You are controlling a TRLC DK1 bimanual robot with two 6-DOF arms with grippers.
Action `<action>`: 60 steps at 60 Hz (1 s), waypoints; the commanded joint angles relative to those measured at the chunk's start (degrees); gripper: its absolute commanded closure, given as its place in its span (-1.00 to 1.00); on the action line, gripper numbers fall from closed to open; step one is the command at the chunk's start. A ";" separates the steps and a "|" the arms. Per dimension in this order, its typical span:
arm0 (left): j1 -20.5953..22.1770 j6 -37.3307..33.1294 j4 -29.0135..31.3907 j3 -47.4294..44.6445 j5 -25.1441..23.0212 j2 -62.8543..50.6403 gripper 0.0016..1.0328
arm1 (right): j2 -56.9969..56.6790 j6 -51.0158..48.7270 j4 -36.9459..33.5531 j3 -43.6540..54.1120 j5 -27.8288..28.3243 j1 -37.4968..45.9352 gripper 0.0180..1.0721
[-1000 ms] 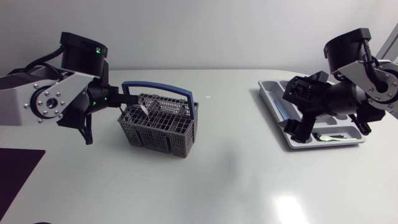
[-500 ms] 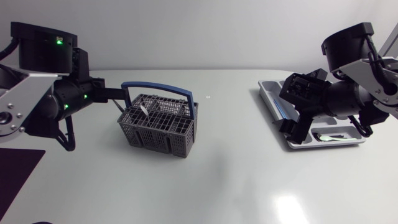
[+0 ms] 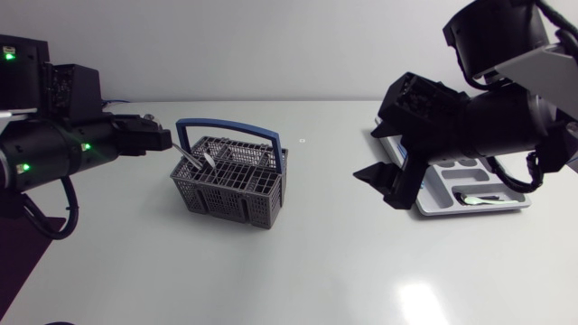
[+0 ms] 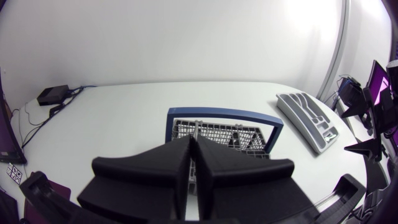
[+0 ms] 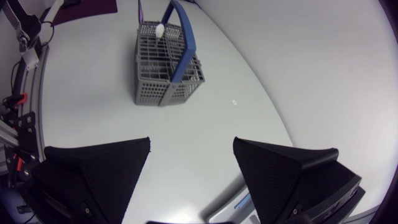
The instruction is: Unload the cutlery basket into the drawer organizer.
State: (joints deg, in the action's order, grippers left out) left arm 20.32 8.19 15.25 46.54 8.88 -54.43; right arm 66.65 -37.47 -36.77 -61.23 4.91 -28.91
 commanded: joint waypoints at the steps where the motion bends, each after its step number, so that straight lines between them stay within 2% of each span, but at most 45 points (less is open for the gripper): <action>1: -0.98 1.92 0.75 0.57 -2.47 1.52 0.92 | 0.67 4.16 -1.46 -2.84 1.60 -2.03 -0.80; 18: -1.86 3.59 2.25 1.36 -8.80 3.99 0.92 | 5.42 8.56 -1.02 -6.71 5.11 -7.48 -0.80; 28: -2.65 4.47 3.12 1.97 -14.42 3.99 0.92 | 10.08 10.93 0.21 -9.70 5.99 -11.35 -0.80; 46: -8.45 5.35 4.18 2.67 -27.87 0.91 0.92 | 17.72 13.92 2.06 -15.58 7.40 -15.92 -0.80; 60: -11.61 5.35 4.79 3.47 -34.11 -1.64 0.92 | 22.03 14.18 1.79 -19.28 8.54 -17.59 -0.78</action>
State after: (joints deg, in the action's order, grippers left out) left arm 9.80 12.27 19.90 47.66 -23.31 -54.87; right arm 86.80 -24.77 -34.72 -78.30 12.67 -45.98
